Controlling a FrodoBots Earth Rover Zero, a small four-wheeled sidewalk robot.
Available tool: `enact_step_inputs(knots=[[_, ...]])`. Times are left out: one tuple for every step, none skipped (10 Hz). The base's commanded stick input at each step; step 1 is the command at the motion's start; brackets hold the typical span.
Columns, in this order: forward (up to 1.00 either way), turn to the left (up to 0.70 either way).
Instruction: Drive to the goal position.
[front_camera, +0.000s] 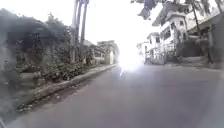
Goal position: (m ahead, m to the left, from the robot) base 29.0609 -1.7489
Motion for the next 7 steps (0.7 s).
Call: enact_step_inputs(knots=[[1.0, 0.03], [1.0, 0.03], [1.0, 0.03], [1.0, -0.12], [1.0, -0.37], [1.0, -0.37], [1.0, -0.37]])
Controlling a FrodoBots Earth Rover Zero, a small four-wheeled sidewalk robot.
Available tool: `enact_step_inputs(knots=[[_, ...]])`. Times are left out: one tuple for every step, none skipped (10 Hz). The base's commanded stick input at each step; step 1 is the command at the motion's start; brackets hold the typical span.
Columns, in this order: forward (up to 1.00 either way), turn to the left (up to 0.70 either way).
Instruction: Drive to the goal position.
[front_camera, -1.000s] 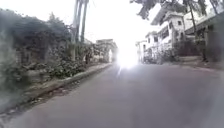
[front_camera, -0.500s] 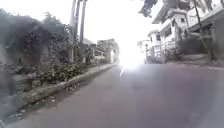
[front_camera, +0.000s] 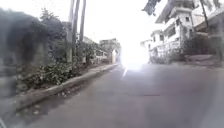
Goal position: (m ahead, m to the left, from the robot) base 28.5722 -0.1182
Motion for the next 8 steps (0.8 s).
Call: enact_step_inputs(knots=[[1.0, -0.37], [1.0, -0.31], [1.0, -0.13], [1.0, 0.03], [1.0, 0.03], [1.0, 0.03], [1.0, 0.03], [1.0, 0.03]])
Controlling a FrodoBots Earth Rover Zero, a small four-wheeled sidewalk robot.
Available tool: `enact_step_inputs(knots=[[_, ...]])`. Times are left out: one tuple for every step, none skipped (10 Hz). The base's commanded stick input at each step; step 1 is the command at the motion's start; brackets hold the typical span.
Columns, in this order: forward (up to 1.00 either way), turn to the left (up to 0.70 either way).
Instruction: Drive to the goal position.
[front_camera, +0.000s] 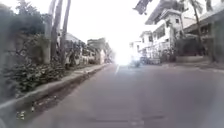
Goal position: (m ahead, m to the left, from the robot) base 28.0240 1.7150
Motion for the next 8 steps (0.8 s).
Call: enact_step_inputs(knots=[[1.0, 0.03], [1.0, 0.03], [1.0, 0.03], [1.0, 0.03], [1.0, 0.03], [1.0, 0.03], [1.0, 0.03], [1.0, 0.43]])
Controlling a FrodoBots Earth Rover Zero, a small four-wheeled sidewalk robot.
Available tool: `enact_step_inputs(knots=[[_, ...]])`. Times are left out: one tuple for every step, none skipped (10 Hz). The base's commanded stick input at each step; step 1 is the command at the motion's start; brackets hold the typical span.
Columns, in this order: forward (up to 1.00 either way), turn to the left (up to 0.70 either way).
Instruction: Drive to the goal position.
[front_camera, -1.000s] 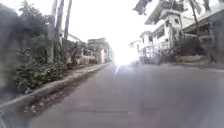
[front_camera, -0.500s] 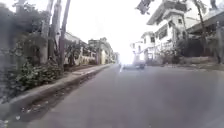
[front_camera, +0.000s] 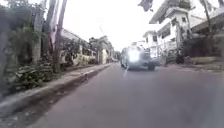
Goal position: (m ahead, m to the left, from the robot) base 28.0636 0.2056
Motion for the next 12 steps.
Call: enact_step_inputs(knots=[[1.0, 0.38], [1.0, 0.04], [1.0, 0.04], [1.0, 0.04], [1.0, 0.04], [1.0, 0.04], [1.0, 0.02], [1.0, -0.21], [1.0, -0.36], [1.0, -0.36], [1.0, -0.36], [1.0, -0.29]])
